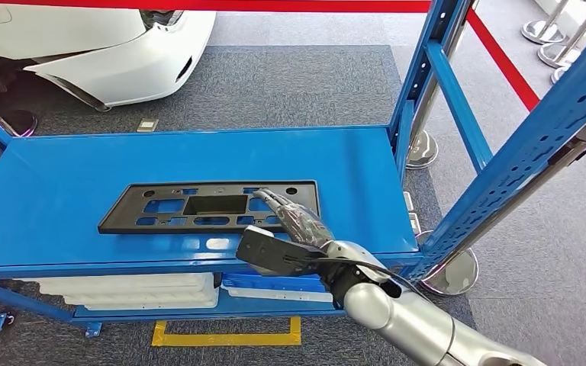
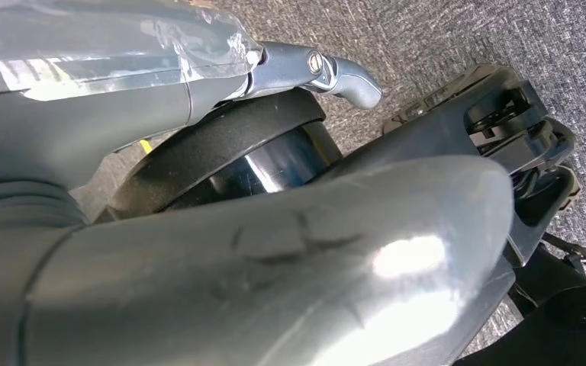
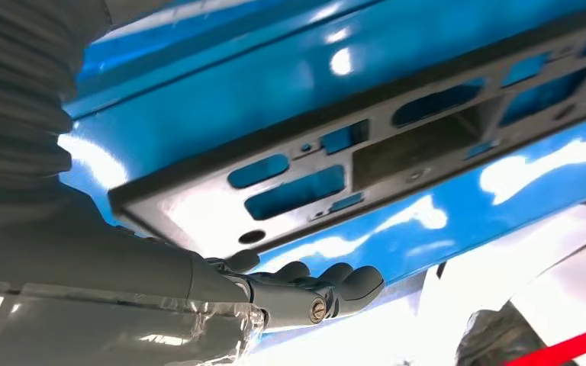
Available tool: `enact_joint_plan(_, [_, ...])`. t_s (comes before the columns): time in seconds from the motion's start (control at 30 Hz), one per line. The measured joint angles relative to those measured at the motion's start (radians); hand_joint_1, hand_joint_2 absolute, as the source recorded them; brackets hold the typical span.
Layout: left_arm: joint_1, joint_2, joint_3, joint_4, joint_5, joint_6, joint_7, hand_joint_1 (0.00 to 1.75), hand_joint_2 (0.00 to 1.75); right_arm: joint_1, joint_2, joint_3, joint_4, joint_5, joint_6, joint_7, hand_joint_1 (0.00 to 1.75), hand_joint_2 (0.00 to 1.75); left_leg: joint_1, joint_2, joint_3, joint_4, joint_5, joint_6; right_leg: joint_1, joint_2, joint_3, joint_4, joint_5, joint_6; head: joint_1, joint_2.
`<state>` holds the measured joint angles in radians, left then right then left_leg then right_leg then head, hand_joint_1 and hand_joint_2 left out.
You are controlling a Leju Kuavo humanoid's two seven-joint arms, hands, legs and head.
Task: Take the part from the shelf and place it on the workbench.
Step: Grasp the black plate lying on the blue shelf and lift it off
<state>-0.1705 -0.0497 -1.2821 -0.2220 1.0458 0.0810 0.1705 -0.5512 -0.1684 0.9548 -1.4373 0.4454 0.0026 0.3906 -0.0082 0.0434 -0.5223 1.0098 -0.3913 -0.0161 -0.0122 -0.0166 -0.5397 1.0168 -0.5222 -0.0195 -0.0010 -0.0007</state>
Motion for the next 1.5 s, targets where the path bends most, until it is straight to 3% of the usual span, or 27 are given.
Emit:
enact_joint_plan(0.4, [0.000, -0.002, 0.000, 0.000, -0.006, 0.002, 0.006, 0.00, 0.00, -0.056, -0.006, 0.044, 0.179, 0.236, 0.052, 0.089, 0.00, 1.75, 0.000, 0.000, 0.000, 0.001, 0.000, 0.000, 0.000, 0.000, 0.000, 0.000, 0.000, 0.000, 0.000, 0.000])
enact_joint_plan(0.77, [0.001, -0.002, 0.000, 0.000, -0.021, -0.011, -0.006, 0.00, 0.00, -0.086, -0.044, 0.054, 0.284, 0.324, 0.080, 0.127, 0.00, 1.75, 0.000, 0.000, 0.000, 0.001, 0.000, 0.000, 0.000, 0.000, -0.001, 0.000, 0.000, 0.000, 0.000, 0.000])
enact_joint_plan(0.9, [0.004, -0.001, 0.000, 0.000, -0.025, -0.013, -0.023, 0.00, 0.00, -0.091, -0.054, 0.056, 0.313, 0.367, 0.076, 0.136, 1.75, 1.75, 0.000, 0.000, -0.001, 0.001, 0.000, 0.000, 0.000, 0.000, -0.001, 0.000, 0.000, 0.000, 0.000, 0.000])
enact_joint_plan(1.13, [0.007, -0.001, 0.000, 0.000, -0.026, -0.014, -0.030, 0.00, 0.00, -0.111, -0.059, 0.062, 0.381, 0.470, 0.017, 0.126, 1.71, 1.75, 0.000, 0.000, -0.001, 0.001, 0.000, 0.000, 0.000, -0.001, -0.001, 0.000, 0.000, 0.000, 0.000, 0.000])
enact_joint_plan(1.17, [0.007, -0.001, 0.000, 0.000, -0.026, -0.014, -0.030, 0.00, 0.00, -0.112, -0.059, 0.062, 0.386, 0.484, 0.010, 0.123, 1.54, 1.75, 0.000, -0.001, -0.001, 0.001, 0.000, 0.000, 0.000, -0.001, -0.001, 0.000, 0.000, 0.000, 0.000, 0.000])
enact_joint_plan(1.2, [0.007, -0.001, 0.000, 0.000, -0.026, -0.014, -0.030, 0.00, 0.00, -0.112, -0.059, 0.063, 0.390, 0.493, 0.006, 0.122, 1.10, 1.75, 0.000, -0.001, -0.001, 0.001, 0.000, 0.000, 0.000, -0.001, -0.001, 0.000, 0.000, 0.000, 0.000, 0.000])
enact_joint_plan(1.27, [0.007, -0.001, 0.000, 0.000, -0.026, -0.015, -0.031, 0.00, 0.00, -0.112, -0.059, 0.064, 0.396, 0.503, 0.000, 0.120, 0.26, 0.87, 0.000, -0.001, -0.001, 0.001, 0.000, 0.000, 0.000, 0.000, -0.001, 0.000, 0.000, 0.000, 0.000, 0.000])
enact_joint_plan(1.3, [0.007, -0.001, 0.000, 0.000, -0.026, -0.015, -0.031, 0.00, 0.00, -0.112, -0.059, 0.064, 0.398, 0.507, -0.003, 0.120, 0.00, 0.44, 0.000, -0.001, -0.001, 0.001, 0.000, 0.000, 0.000, -0.001, -0.001, 0.000, 0.000, 0.000, 0.000, 0.000])
enact_joint_plan(1.33, [0.007, -0.001, 0.000, 0.000, -0.027, -0.015, -0.032, 0.00, 0.00, -0.112, -0.059, 0.065, 0.401, 0.514, -0.010, 0.121, 0.00, 0.00, 0.000, -0.001, -0.001, 0.001, 0.000, 0.000, 0.000, -0.001, -0.001, 0.000, 0.000, 0.000, 0.000, 0.000])
enact_joint_plan(1.5, [0.008, -0.001, 0.000, 0.000, -0.027, -0.015, -0.036, 0.00, 0.00, -0.112, -0.058, 0.065, 0.403, 0.548, -0.055, 0.122, 0.00, 0.00, -0.001, -0.001, -0.001, 0.001, 0.000, 0.000, -0.001, 0.000, -0.001, 0.000, 0.000, 0.000, 0.000, 0.000])
